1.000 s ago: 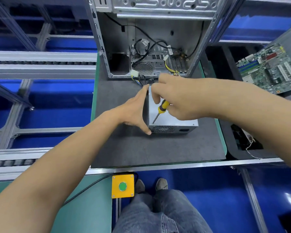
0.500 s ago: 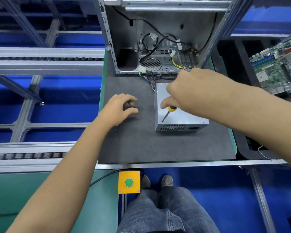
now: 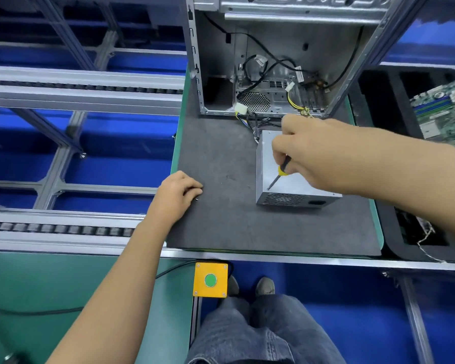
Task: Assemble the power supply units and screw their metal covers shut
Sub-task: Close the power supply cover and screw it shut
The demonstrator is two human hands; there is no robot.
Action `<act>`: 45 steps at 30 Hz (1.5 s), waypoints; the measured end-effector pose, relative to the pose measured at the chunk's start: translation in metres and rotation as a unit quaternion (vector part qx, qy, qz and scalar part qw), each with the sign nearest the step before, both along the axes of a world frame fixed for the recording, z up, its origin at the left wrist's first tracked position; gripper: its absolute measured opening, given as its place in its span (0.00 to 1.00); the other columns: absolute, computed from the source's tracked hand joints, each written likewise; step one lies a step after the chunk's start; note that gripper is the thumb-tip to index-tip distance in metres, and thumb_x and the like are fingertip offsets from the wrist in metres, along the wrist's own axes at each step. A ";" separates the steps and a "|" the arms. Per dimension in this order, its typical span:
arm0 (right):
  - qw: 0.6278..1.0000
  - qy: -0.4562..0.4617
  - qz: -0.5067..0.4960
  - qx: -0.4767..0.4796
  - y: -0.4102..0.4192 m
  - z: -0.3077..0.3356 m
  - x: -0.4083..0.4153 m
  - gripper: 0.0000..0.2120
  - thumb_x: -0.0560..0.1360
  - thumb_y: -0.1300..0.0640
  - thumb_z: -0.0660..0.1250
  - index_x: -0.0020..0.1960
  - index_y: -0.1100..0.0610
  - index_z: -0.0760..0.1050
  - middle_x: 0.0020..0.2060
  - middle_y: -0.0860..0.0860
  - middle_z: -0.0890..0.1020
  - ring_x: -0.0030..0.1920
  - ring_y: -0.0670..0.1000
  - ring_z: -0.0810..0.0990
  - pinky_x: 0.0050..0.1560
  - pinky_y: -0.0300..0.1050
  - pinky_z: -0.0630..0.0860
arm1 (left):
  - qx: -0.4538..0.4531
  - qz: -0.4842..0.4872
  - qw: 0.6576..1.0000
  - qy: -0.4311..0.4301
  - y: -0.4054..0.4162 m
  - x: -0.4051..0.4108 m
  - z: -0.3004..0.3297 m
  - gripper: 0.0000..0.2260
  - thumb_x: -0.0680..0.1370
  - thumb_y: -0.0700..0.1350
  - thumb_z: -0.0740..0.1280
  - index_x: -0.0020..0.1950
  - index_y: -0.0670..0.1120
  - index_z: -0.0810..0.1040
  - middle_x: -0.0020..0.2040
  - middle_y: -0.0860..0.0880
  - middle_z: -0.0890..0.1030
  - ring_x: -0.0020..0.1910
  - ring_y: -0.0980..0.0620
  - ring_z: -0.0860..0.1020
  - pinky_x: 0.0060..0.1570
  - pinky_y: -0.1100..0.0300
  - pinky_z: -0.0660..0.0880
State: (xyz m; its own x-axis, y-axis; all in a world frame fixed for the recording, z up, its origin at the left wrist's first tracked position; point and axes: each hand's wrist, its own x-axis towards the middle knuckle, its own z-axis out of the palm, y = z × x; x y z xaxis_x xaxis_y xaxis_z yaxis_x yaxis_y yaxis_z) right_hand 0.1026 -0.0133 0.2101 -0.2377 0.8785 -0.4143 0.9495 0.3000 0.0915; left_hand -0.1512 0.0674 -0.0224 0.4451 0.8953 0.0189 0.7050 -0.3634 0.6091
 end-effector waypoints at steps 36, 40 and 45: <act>0.998 0.042 -0.044 0.012 -0.002 -0.008 0.000 0.07 0.80 0.55 0.64 0.57 0.51 0.67 0.51 0.51 0.64 0.47 0.56 0.69 0.49 0.55 0.74 | -0.246 0.129 0.855 -0.438 -0.035 0.081 0.028 0.06 0.78 0.35 0.70 0.48 0.45 0.83 0.37 0.49 0.85 0.37 0.53 0.82 0.41 0.64 0.78; 0.998 -0.037 -0.010 0.050 0.002 -0.011 0.000 0.05 0.82 0.53 0.60 0.54 0.55 0.70 0.45 0.52 0.68 0.49 0.60 0.75 0.44 0.52 0.74 | -0.271 0.131 0.841 -0.449 -0.039 0.092 0.029 0.07 0.81 0.36 0.66 0.47 0.45 0.82 0.35 0.52 0.82 0.33 0.55 0.78 0.38 0.65 0.77; 0.999 0.002 -0.019 0.040 -0.001 -0.014 0.004 0.08 0.81 0.56 0.63 0.58 0.55 0.68 0.50 0.52 0.65 0.47 0.57 0.73 0.45 0.52 0.74 | -0.319 0.135 0.806 -0.480 -0.040 0.094 0.029 0.05 0.81 0.39 0.66 0.49 0.43 0.81 0.39 0.49 0.84 0.38 0.53 0.80 0.40 0.63 0.77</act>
State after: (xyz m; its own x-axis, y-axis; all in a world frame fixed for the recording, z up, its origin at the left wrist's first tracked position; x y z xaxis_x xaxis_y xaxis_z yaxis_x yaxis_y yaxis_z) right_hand 0.1071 -0.0146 0.1964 -0.2054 0.9168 -0.3423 0.9605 0.2560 0.1091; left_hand -0.0576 0.0276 0.0064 0.2875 0.9207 -0.2640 -0.2022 0.3278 0.9228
